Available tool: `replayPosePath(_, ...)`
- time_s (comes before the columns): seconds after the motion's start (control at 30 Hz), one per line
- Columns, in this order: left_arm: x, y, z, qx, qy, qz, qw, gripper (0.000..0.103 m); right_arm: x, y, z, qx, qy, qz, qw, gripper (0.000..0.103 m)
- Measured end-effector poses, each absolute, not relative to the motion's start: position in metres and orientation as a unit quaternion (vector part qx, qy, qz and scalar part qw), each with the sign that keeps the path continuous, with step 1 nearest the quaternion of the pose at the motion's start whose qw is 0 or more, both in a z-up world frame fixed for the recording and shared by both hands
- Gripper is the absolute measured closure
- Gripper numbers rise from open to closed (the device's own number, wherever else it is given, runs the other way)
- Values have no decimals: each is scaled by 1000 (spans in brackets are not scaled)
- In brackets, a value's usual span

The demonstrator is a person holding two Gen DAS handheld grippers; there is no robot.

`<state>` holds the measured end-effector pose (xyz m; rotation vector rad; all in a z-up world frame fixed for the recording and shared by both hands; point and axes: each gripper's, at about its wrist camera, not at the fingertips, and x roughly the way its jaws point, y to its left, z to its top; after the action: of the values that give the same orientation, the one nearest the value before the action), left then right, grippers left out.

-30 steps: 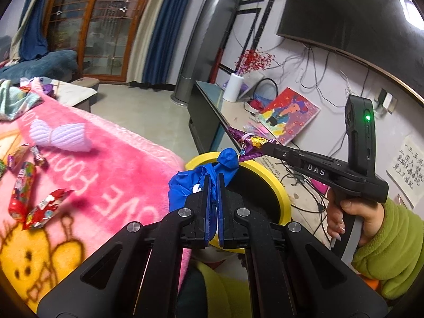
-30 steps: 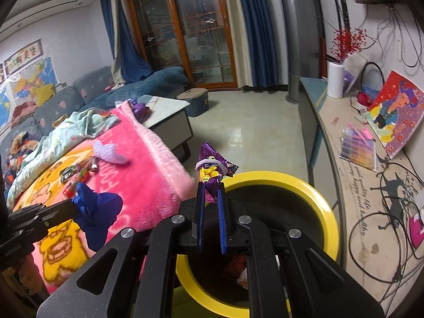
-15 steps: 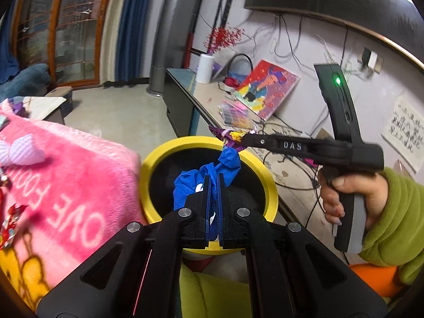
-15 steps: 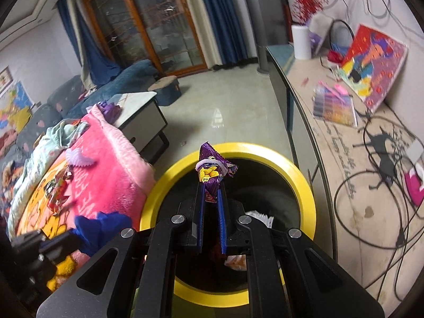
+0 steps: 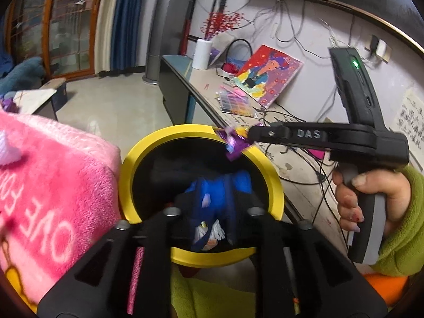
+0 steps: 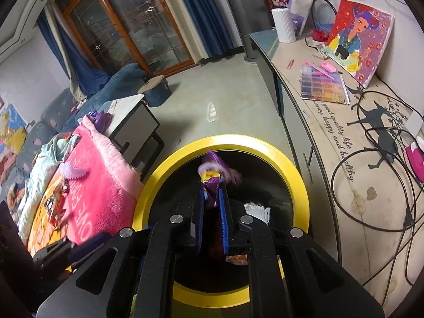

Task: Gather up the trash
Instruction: 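Open the left gripper to drop the blue wrapper while the right gripper drops the purple wrapper, then move both grippers back over the red candy tube and red wrapper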

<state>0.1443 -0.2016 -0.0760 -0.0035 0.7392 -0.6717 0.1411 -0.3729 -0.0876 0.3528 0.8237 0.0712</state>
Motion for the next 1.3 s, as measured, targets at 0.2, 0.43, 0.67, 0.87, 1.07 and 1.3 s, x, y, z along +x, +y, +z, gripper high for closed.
replayPosePath(0.2, 148, -175, -72, -39, 358, -282, 889, 10, 141, -378, -90, 185, 396, 22, 899, 69)
replayPosePath(0.43, 143, -146, -59, -59, 343, -240, 906, 10, 135, -365, -76, 164, 370, 26, 914, 61)
replayPosePath(0.67, 132, -111, -42, -61, 308, -186, 931, 10, 122, -320, -54, 125, 332, 76, 932, 53)
replayPosePath(0.87, 127, -80, -28, -66, 280, -146, 947, 10, 114, -278, -45, 97, 324, 122, 933, 50)
replayPosePath(1.07, 124, -46, -23, -94, 270, -110, 952, 10, 112, -243, -44, 70, 331, 156, 928, 49)
replayPosePath(1.3, 120, -17, -21, -111, 259, -78, 956, 10, 108, -214, -41, 52, 332, 181, 924, 49)
